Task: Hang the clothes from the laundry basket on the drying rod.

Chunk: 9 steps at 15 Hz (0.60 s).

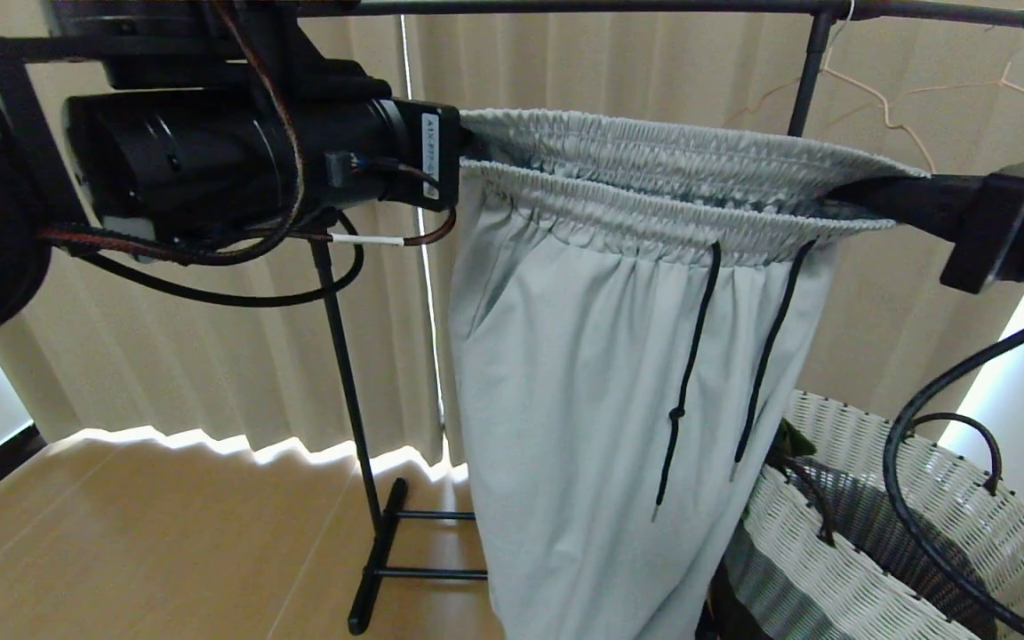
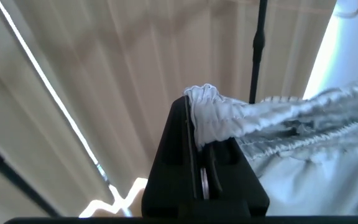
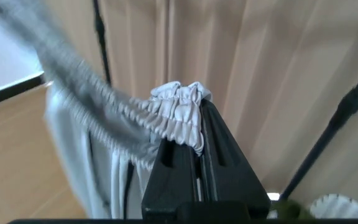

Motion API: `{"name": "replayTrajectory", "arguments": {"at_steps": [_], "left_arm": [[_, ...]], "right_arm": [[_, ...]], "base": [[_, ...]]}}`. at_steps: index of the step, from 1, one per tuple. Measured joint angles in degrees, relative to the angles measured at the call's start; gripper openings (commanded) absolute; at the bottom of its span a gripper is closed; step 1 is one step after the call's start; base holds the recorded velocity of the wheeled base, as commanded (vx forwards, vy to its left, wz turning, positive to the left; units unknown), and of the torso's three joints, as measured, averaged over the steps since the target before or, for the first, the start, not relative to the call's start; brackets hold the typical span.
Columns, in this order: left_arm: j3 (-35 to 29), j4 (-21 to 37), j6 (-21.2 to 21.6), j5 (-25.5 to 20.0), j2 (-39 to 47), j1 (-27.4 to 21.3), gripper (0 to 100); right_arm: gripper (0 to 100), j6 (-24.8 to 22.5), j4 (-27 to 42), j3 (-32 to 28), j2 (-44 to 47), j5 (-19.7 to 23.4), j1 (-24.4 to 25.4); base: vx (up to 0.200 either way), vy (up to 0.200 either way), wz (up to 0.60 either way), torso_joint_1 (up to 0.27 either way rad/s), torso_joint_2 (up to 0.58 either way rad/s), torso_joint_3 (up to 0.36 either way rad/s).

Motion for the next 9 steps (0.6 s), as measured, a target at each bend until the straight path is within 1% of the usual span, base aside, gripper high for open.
{"name": "replayTrajectory", "arguments": {"at_steps": [1,3,4,5,6,9], "left_arm": [[-1.3,0.0,-0.7,0.0,1.0,0.0,0],[-4.7,0.1,-2.4,0.0,4.6,0.3,0],[-5.9,0.1,-2.9,0.0,6.1,0.3,0],[-6.8,0.1,-3.0,-0.1,7.5,0.3,0],[-7.4,0.1,-3.0,-0.1,8.7,0.3,0],[-7.6,0.6,-3.0,-0.2,10.3,0.4,0]], "right_arm": [[0,0.0,2.0,0.1,-1.4,0.0,1.2],[0,-0.4,5.9,1.6,-5.2,0.0,6.4],[0,-1.2,6.9,2.7,-6.7,0.0,8.4],[0,-3.0,6.7,4.0,-7.9,0.0,9.8],[0,-4.9,6.7,5.7,-8.9,0.0,11.0],[0,-5.3,6.5,7.0,-9.8,-0.1,11.9]], "base": [[0.000,0.000,0.00,0.000,0.00,0.000],[0.000,0.000,0.00,0.000,0.00,0.000],[0.000,0.000,0.00,0.000,0.00,0.000],[0.000,0.000,0.00,0.000,0.00,0.000],[0.000,0.000,0.00,0.000,0.00,0.000],[0.000,0.000,0.00,0.000,0.00,0.000]]}}
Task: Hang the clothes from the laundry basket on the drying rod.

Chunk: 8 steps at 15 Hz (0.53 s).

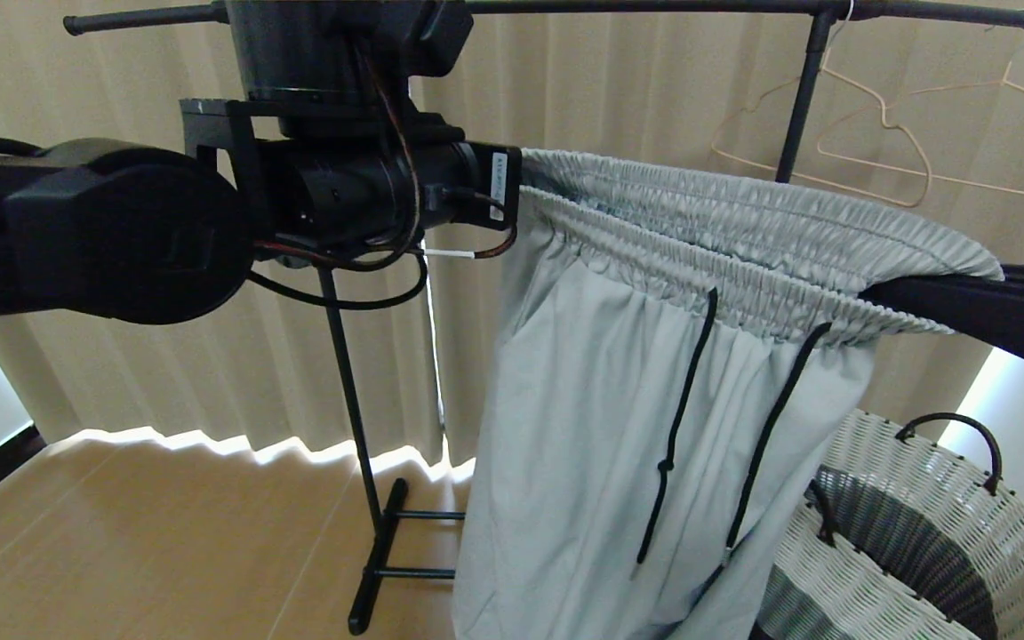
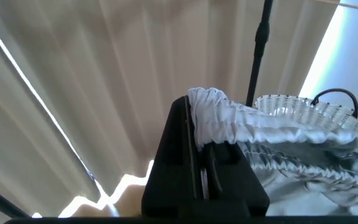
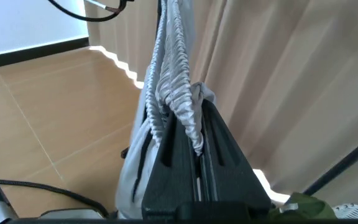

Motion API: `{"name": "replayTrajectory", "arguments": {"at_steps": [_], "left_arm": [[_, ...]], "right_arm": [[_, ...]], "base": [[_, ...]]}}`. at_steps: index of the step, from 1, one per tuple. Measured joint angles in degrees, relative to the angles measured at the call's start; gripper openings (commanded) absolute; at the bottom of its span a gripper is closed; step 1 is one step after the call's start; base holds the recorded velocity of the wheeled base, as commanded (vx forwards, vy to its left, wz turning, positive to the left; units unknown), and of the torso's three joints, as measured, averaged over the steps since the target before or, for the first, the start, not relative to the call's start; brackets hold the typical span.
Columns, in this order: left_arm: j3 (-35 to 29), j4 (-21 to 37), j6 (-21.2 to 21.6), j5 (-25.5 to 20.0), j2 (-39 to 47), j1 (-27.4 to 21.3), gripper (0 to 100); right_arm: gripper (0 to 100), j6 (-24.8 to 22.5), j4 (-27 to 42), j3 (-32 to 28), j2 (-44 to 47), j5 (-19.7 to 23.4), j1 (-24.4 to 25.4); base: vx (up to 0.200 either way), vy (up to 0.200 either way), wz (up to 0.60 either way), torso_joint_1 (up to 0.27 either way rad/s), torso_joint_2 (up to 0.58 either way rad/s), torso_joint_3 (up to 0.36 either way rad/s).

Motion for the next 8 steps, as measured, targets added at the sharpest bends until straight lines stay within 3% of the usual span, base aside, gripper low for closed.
{"name": "replayTrajectory", "arguments": {"at_steps": [4,8], "left_arm": [[1.8,6.8,0.0,-0.9,-2.6,0.1,0],[7.1,12.0,0.6,-6.9,-9.8,0.1,0]], "right_arm": [[0,0.0,-1.7,-1.5,2.7,-0.1,-5.6],[0,0.3,-12.5,-3.2,9.6,0.1,-12.2]], "base": [[0.000,0.000,0.00,0.000,0.00,0.000],[0.000,0.000,0.00,0.000,0.00,0.000]]}}
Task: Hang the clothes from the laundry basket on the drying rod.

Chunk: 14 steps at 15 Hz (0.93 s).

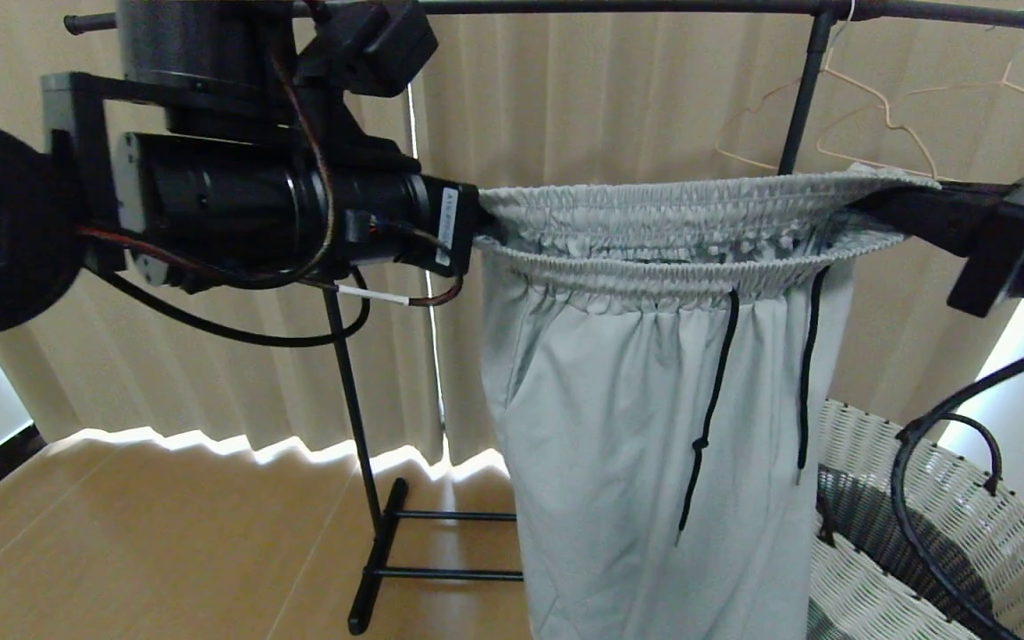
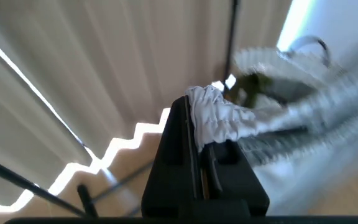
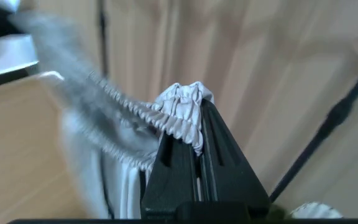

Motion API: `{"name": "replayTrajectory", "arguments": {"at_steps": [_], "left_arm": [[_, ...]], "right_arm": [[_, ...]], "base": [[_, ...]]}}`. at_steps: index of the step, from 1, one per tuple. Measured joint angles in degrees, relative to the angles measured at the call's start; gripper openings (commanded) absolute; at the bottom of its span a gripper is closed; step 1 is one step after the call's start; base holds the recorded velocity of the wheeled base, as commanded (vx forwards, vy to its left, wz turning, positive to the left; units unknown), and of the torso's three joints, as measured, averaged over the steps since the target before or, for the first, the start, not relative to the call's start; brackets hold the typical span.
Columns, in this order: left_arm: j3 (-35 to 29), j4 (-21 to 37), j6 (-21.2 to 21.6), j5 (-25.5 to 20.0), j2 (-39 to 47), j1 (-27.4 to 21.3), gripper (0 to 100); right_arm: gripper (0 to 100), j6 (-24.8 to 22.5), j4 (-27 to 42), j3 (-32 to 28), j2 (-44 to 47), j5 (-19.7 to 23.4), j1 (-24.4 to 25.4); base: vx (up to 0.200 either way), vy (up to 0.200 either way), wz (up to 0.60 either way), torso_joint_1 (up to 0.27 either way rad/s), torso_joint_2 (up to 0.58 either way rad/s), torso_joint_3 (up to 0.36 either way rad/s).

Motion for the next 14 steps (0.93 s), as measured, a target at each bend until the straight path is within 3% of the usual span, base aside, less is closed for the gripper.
{"name": "replayTrajectory", "arguments": {"at_steps": [5,9,14], "left_arm": [[8.9,5.4,7.3,-8.3,-10.5,1.3,0],[10.9,5.5,7.6,-12.4,-15.7,1.2,0],[14.7,5.9,7.4,-13.2,-20.8,-1.4,0]], "right_arm": [[0,3.3,-7.1,-7.5,9.8,0.2,-1.2],[0,5.1,-10.1,-14.6,17.2,0.3,-1.3],[0,5.5,-12.3,-20.3,24.4,0.4,-0.9]], "base": [[0.000,0.000,0.00,0.000,0.00,0.000],[0.000,0.000,0.00,0.000,0.00,0.000],[0.000,0.000,0.00,0.000,0.00,0.000]]}}
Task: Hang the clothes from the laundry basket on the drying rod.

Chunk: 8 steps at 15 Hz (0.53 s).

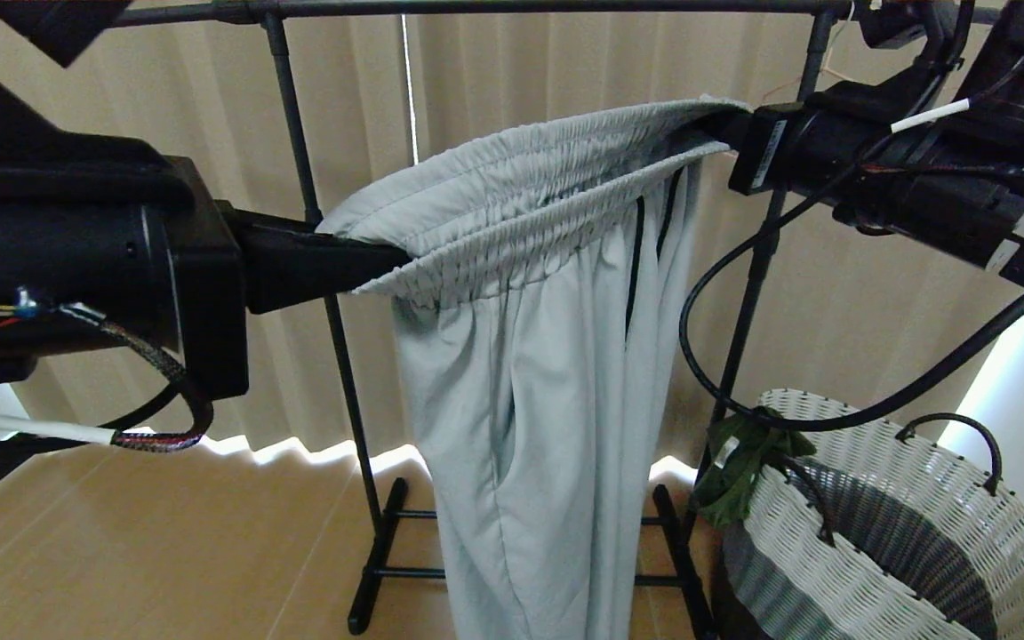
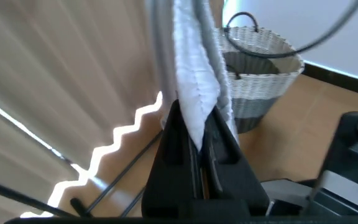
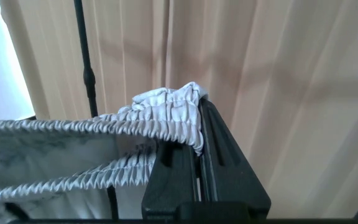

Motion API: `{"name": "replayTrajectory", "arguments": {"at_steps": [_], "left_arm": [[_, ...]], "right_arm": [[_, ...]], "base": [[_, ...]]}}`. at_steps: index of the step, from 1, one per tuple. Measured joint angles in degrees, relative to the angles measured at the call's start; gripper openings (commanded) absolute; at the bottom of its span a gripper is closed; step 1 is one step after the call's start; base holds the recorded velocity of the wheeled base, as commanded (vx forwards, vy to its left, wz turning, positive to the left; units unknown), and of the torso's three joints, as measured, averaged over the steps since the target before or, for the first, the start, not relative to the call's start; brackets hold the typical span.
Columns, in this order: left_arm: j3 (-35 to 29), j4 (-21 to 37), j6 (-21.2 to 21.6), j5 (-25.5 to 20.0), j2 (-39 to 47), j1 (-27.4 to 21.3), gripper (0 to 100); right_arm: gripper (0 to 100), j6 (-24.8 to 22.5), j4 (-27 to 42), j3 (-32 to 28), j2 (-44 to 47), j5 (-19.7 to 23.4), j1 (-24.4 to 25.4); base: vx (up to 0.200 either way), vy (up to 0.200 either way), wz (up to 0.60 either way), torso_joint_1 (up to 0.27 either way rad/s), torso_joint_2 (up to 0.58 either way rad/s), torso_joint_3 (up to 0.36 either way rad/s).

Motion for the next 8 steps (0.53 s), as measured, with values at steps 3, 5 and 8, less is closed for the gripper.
{"name": "replayTrajectory", "arguments": {"at_steps": [3,5,8], "left_arm": [[1.0,-0.1,-0.2,0.2,-1.3,-1.6,0],[1.1,-0.3,-0.2,0.5,-1.5,-1.7,0],[-0.4,-0.6,-0.2,2.2,-0.5,-1.1,0]], "right_arm": [[0,-0.1,0.1,-0.3,0.9,-0.3,0.0],[0,-0.2,0.5,0.1,0.8,-0.8,0.0],[0,-0.4,2.7,0.5,-1.6,-1.1,-0.4]], "base": [[0.000,0.000,0.00,0.000,0.00,0.000],[0.000,0.000,0.00,0.000,0.00,0.000],[0.000,0.000,0.00,0.000,0.00,0.000]]}}
